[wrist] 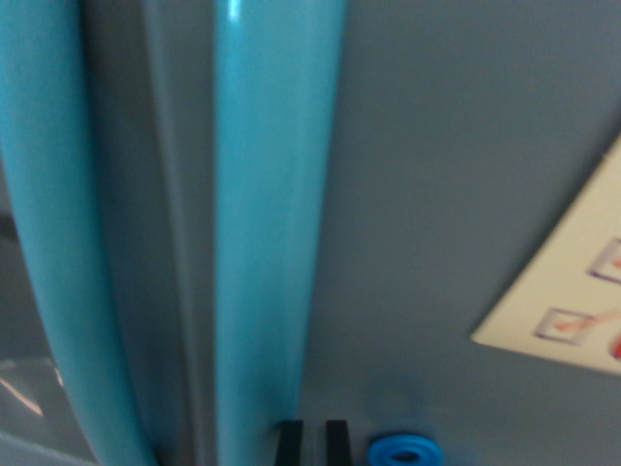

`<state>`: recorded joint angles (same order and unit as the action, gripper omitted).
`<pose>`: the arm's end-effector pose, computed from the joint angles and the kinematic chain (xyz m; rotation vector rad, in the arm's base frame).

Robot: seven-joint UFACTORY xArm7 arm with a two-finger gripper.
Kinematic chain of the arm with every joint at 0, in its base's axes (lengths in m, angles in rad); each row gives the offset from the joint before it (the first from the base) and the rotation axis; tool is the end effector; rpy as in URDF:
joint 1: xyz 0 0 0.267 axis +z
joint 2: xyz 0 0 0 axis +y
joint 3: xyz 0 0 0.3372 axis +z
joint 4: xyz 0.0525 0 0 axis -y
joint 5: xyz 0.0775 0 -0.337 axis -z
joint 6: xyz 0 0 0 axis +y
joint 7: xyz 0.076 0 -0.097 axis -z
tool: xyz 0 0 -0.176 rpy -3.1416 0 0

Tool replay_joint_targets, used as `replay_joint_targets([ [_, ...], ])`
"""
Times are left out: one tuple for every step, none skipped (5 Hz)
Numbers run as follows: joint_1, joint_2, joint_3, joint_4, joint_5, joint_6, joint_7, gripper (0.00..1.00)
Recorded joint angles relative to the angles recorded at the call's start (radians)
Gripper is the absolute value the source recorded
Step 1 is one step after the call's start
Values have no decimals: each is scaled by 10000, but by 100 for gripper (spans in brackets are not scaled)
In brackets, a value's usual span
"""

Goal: Close fridge door

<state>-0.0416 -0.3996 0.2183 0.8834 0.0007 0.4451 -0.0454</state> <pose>0.5086 0.0974 0.4455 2.8250 0.3435 1.2573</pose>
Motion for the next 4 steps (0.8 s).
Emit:
replay_joint_targets([
  [0, 560, 145, 517, 0, -11, 0, 100],
  [0, 560, 145, 517, 0, -11, 0, 100],
  [0, 973, 246, 818, 0, -47, 0, 100],
  [0, 973, 246, 818, 0, -47, 0, 100],
])
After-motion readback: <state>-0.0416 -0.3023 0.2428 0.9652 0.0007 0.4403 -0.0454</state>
